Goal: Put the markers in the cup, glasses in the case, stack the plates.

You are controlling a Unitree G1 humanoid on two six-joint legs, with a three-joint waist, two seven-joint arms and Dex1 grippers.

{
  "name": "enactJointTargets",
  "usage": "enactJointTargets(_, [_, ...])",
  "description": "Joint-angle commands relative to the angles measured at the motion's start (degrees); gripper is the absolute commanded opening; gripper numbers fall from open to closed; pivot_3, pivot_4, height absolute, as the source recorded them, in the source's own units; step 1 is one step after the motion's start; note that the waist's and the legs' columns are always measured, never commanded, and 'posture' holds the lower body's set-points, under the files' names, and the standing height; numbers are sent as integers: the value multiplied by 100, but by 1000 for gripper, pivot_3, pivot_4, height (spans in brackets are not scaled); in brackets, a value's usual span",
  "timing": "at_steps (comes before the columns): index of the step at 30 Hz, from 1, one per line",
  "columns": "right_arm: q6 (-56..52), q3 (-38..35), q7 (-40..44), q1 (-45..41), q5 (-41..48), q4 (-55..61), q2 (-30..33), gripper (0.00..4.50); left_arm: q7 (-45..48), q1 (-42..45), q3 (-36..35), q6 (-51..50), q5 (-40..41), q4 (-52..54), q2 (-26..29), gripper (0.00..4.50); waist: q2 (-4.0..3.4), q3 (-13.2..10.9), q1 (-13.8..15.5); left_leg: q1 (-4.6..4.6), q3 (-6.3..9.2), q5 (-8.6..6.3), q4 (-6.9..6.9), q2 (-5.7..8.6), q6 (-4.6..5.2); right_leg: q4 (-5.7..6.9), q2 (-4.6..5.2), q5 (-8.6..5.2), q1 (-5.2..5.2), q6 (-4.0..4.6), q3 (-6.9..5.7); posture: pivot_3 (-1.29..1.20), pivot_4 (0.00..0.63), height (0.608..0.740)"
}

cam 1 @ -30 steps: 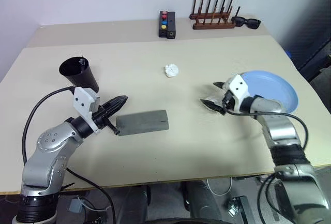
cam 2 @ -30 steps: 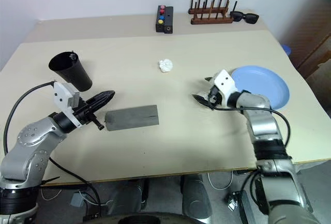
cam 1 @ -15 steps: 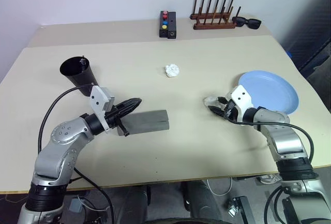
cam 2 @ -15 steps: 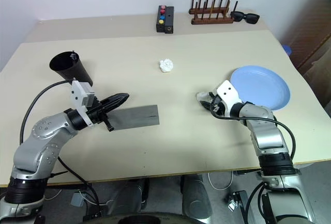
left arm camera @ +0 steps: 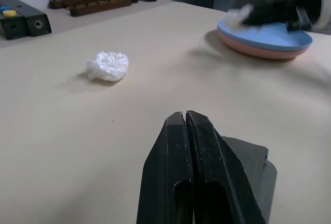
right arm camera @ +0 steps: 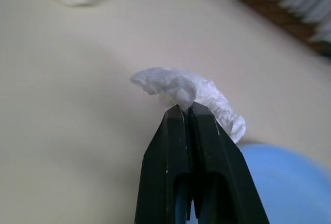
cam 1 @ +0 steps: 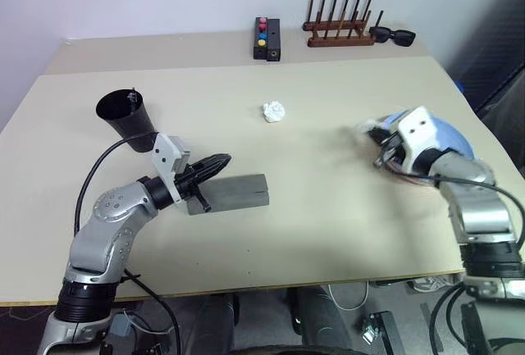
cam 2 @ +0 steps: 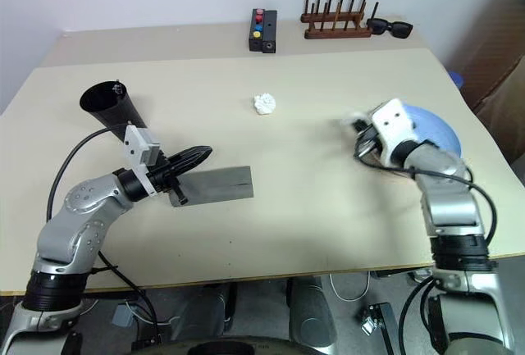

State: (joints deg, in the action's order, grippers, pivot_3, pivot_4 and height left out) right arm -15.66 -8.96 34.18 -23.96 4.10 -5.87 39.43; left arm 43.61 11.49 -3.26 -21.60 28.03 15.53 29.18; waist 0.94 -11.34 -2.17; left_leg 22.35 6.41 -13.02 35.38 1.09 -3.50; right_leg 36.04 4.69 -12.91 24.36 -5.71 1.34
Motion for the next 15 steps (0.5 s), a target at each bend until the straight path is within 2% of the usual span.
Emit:
enactJointTargets(1, [226,-237,-393,-61,-253,-297,213,21,40,72,-1,181,-51,-4,-39,0,2,1,3,0,0,0,0,0,0,-1,0,0,0,0,0,0,150,739])
enactJointTargets(3, [200,-277,-615,-72,-388,-555,311,21,45,72,17,215,-63,-32,-55,0,2,1,3,1,-1,0,0,0,0,-2,0,0,0,0,0,0,150,739])
enactJointTargets(4, [206,-248,-688,-68,-463,-671,347,267,48,66,23,225,-69,-35,-64,0,2,1,2,1,-1,0,0,0,0,-2,0,0,0,0,1,0,150,739])
enactJointTargets(6, [184,-204,-741,-57,-499,-772,347,869,59,48,27,237,-80,-30,-74,0,2,1,-7,1,-1,0,0,0,0,-1,0,0,0,1,1,0,150,739])
enactJointTargets(8, [188,-175,-779,-85,-497,-803,297,1720,65,44,21,238,-82,-28,-76,0,1,1,-30,0,-1,0,0,0,0,0,0,0,0,0,1,0,150,739])
enactJointTargets(13, [491,-31,-983,-293,-594,-894,129,4229,48,20,-24,224,-107,-5,-67,0,1,1,-29,-1,-1,0,0,0,0,0,0,1,0,-1,1,0,150,739])
enactJointTargets(15, [624,51,-880,-414,-456,-845,-51,4229,26,-25,-53,216,-118,21,-53,0,1,1,-39,-1,-2,0,0,0,0,0,0,1,0,-1,2,0,150,739])
